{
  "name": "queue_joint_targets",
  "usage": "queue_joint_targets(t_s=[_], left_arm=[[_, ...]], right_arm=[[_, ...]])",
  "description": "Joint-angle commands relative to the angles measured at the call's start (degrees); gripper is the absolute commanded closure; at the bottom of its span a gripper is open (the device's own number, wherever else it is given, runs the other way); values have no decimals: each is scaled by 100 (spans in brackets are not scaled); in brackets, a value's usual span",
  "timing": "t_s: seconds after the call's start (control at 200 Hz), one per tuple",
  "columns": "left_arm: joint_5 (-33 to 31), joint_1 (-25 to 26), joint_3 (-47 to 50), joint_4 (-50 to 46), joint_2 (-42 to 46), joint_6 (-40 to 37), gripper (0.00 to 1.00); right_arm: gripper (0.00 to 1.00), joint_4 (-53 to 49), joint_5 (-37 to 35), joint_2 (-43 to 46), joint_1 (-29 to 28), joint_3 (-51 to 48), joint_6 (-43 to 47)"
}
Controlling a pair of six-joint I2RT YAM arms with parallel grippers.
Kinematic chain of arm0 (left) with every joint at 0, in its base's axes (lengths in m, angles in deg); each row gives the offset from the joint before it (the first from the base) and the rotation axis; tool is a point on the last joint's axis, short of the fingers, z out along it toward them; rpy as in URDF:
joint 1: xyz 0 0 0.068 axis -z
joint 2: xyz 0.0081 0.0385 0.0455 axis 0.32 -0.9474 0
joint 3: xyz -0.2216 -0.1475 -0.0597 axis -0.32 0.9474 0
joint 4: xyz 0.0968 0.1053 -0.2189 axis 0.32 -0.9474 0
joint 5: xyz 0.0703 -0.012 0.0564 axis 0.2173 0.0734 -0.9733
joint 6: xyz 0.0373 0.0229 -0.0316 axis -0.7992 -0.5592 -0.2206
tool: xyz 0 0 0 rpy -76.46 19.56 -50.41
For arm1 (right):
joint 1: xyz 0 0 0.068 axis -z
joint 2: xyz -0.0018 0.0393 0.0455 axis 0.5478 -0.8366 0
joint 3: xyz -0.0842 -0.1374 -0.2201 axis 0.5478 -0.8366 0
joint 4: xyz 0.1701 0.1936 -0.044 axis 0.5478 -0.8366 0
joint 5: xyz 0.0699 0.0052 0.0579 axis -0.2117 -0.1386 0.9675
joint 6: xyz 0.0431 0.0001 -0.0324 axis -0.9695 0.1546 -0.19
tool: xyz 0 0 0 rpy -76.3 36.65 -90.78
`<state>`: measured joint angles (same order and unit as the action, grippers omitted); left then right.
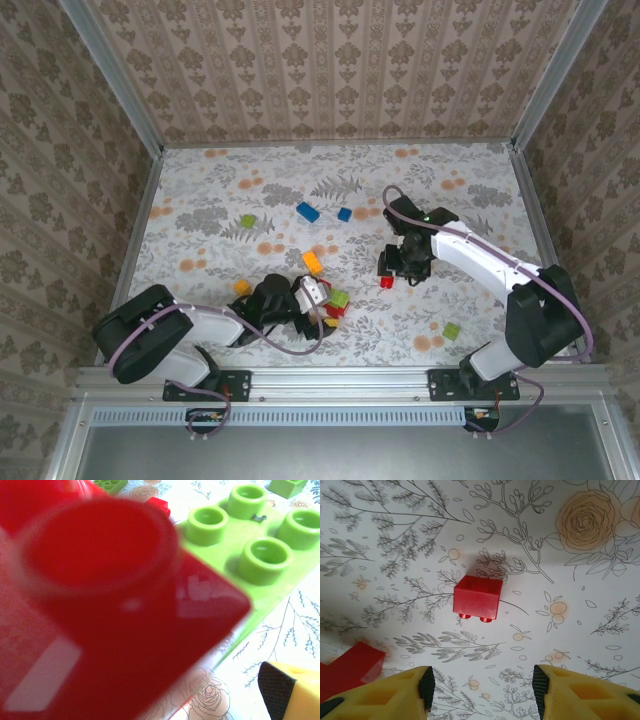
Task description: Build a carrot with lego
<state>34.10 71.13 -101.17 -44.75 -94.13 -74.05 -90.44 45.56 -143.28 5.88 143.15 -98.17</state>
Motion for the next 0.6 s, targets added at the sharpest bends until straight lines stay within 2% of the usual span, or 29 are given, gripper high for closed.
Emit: queue_joint_targets(t_s=[0.0,0.25,0.45,0.595], left_arm=[[44,25,-94,-23,-68,-138,2],[17,25,-96,-27,-65,-134,2],[24,26,-100,-23,-75,-126,2],[41,18,-98,-27,-76,-130,2]], right_arm=[[43,-212,-333,-294,-68,124,-111],[43,-304,-733,-880,-413,453,-26],[44,-247,-1127,-973,-747,443,-677],[46,337,-1222,-803,-1028,24,-1097]])
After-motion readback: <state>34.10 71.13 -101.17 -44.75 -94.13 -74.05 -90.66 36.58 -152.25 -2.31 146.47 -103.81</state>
